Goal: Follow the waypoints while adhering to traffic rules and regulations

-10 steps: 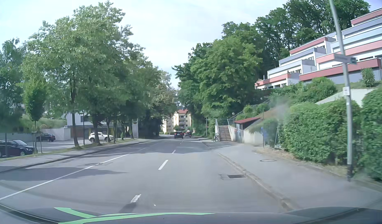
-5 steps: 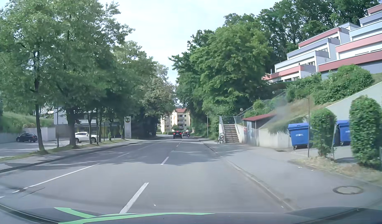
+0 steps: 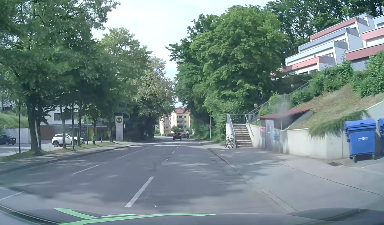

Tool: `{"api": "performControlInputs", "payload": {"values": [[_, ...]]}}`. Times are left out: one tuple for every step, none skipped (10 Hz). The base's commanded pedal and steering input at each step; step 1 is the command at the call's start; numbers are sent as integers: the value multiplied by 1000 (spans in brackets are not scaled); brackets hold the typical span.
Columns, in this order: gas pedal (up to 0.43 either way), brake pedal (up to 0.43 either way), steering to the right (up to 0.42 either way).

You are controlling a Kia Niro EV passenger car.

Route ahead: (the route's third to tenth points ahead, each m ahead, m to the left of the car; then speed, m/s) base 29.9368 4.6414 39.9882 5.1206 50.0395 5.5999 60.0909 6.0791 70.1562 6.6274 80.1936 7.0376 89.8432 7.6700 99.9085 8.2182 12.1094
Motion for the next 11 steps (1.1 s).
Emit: {"api": "performControlInputs", "payload": {"values": [[20, 0, -2], [20, 0, -3], [20, 0, -4], [28, 0, -5], [28, 0, -5], [28, 0, -5], [28, 0, -5], [28, 0, -5], [28, 0, -4], [28, 0, -3], [28, 0, -2]]}}
